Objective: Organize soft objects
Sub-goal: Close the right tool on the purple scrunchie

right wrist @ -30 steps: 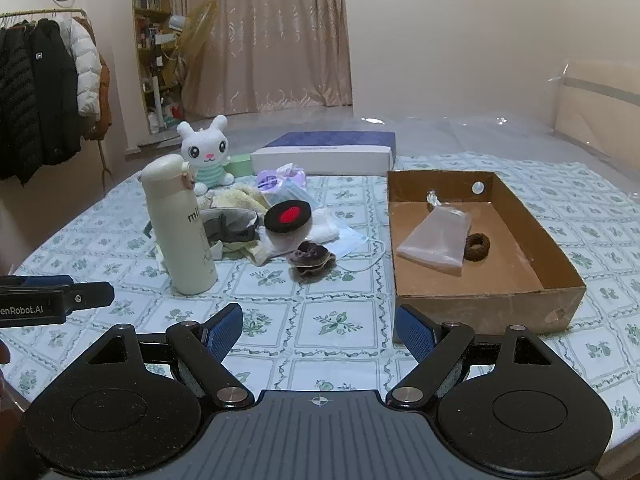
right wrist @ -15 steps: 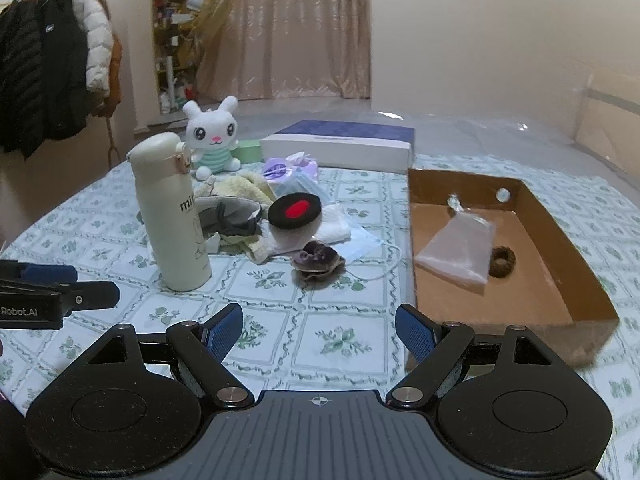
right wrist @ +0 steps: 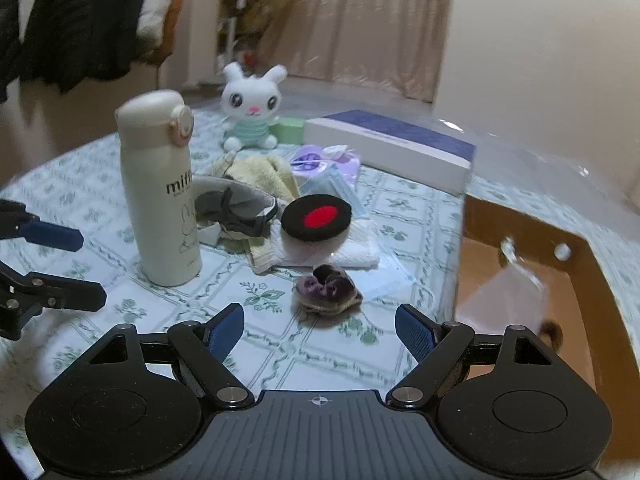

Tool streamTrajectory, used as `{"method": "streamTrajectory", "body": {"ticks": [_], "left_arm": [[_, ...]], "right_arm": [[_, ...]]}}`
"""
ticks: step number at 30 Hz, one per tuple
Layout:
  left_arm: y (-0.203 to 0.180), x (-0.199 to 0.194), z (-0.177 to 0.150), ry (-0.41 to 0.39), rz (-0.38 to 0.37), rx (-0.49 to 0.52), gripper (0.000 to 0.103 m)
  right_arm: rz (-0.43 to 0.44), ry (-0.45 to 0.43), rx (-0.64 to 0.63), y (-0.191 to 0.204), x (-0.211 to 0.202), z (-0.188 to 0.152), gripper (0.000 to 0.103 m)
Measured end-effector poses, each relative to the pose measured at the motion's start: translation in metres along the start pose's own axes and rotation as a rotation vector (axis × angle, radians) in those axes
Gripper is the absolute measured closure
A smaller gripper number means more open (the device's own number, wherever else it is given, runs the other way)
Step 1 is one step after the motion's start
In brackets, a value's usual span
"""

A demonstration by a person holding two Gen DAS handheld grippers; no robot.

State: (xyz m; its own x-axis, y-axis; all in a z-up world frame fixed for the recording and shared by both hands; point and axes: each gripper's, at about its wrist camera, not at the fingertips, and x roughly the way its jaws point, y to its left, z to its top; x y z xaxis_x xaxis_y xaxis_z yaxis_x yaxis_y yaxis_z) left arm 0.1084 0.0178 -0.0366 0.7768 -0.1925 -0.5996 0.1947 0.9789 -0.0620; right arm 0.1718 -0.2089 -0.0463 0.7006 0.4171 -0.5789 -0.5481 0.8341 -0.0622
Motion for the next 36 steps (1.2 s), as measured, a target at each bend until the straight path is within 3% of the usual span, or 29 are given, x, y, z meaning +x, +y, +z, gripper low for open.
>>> {"method": "streamTrajectory", "body": {"ticks": [9, 12, 24, 28, 30, 31, 36], "left_arm": [[-0.005, 0.027, 0.005, -0.001, 0.059, -0.175, 0.027], [-0.01, 0.033, 0.006, -0.008, 0.059, -0.192, 0.027], [-0.005, 0.046, 0.004, -0.007, 0.072, -0.172, 0.027], [-0.003, 0.046, 0.002, -0.007, 0.07, -0.177, 0.027], [-0.001, 0.044, 0.001, -0.009, 0.07, -0.172, 0.027], [0.001, 0.043, 0.001, -0.009, 0.069, -0.168, 0.027], [0.015, 0.035, -0.001, -0.015, 0.052, -0.086, 0.027]], "right_arm": [[0.026, 0.08, -0.083, -0.011, 0.058, 0.015, 0.02], [0.032, 0.112, -0.099, -0.011, 0.074, 0.018, 0.024], [0.041, 0.196, -0.154, -0.013, 0.109, 0.018, 0.052], [0.03, 0.203, -0.163, -0.012, 0.112, 0.018, 0.065], [0.021, 0.197, -0.163, -0.011, 0.11, 0.018, 0.074], [0.019, 0.196, -0.158, -0.011, 0.109, 0.018, 0.084], [0.019, 0.172, -0.125, -0.008, 0.097, 0.019, 0.091]]}}
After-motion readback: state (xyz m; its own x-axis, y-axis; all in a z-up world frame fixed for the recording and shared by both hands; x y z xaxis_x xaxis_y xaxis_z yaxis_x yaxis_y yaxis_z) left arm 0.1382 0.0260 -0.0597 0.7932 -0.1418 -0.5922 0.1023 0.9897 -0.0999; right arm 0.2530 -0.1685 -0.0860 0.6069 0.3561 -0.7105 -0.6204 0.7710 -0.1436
